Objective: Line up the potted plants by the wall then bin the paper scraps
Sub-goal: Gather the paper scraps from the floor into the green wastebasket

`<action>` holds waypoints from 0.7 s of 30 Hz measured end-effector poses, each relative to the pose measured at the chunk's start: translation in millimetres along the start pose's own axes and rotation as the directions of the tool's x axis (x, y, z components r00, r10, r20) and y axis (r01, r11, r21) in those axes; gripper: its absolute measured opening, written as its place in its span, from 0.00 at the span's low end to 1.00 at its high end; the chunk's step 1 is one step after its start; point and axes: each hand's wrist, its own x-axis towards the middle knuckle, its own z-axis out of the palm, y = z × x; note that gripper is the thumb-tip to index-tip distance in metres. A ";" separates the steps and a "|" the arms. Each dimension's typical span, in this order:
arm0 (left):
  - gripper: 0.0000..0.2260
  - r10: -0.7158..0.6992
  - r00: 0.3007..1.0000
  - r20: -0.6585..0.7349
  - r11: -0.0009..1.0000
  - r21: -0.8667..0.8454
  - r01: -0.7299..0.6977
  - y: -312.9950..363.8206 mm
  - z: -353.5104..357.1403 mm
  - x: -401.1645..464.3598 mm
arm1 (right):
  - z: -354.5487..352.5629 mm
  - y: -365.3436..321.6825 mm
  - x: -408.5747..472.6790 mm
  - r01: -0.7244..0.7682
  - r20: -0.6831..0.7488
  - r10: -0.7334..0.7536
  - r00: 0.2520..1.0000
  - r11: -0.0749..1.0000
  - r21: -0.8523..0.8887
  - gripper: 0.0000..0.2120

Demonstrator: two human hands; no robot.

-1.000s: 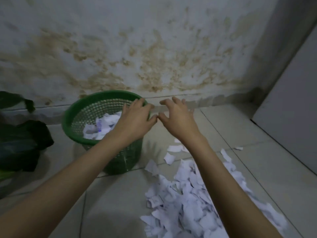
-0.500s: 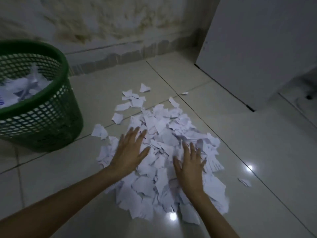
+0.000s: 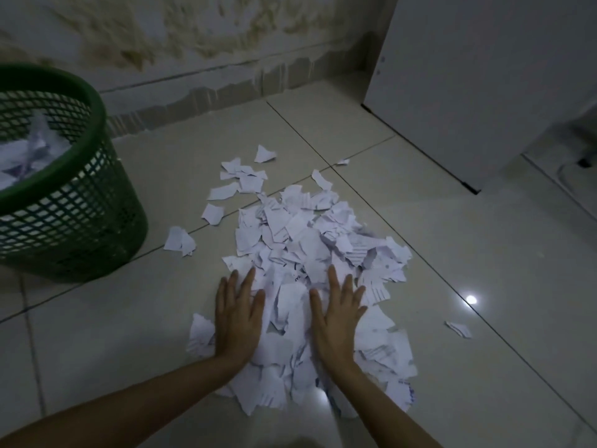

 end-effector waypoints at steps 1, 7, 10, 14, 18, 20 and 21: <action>0.28 -0.005 1.000 0.009 1.000 -0.027 0.005 4.8 3.3 -1.5 | 3.8 -4.2 -1.6 0.016 0.024 -0.016 1.000 1.000 0.005 0.35; 0.19 -0.014 0.999 0.036 0.985 -0.173 0.020 25.3 19.7 -5.8 | 24.4 -19.2 -6.4 0.021 0.080 -0.042 0.996 0.967 0.253 0.23; 0.17 -0.084 0.994 0.074 0.913 -0.393 0.106 36.4 19.3 -2.1 | 25.7 -29.3 -7.3 0.004 0.074 -0.037 0.997 0.913 0.407 0.18; 0.11 -0.102 0.974 0.203 0.748 -0.629 0.210 46.1 20.2 3.6 | 32.7 -37.8 -3.5 -0.053 0.087 0.003 0.996 0.815 0.578 0.25; 0.15 -0.145 0.975 0.166 0.781 -0.586 0.216 52.3 14.3 8.4 | 36.0 -47.1 -4.1 -0.074 0.033 0.070 0.997 0.766 0.638 0.14; 0.17 -0.144 0.977 0.158 0.806 -0.554 0.209 53.4 14.4 11.0 | 30.2 -50.1 -7.0 -0.046 0.002 0.056 0.998 0.793 0.607 0.14; 0.17 -0.130 0.979 0.155 0.811 -0.551 0.195 55.9 13.5 10.5 | 29.4 -51.8 -8.4 -0.024 -0.002 0.031 1.000 0.823 0.568 0.14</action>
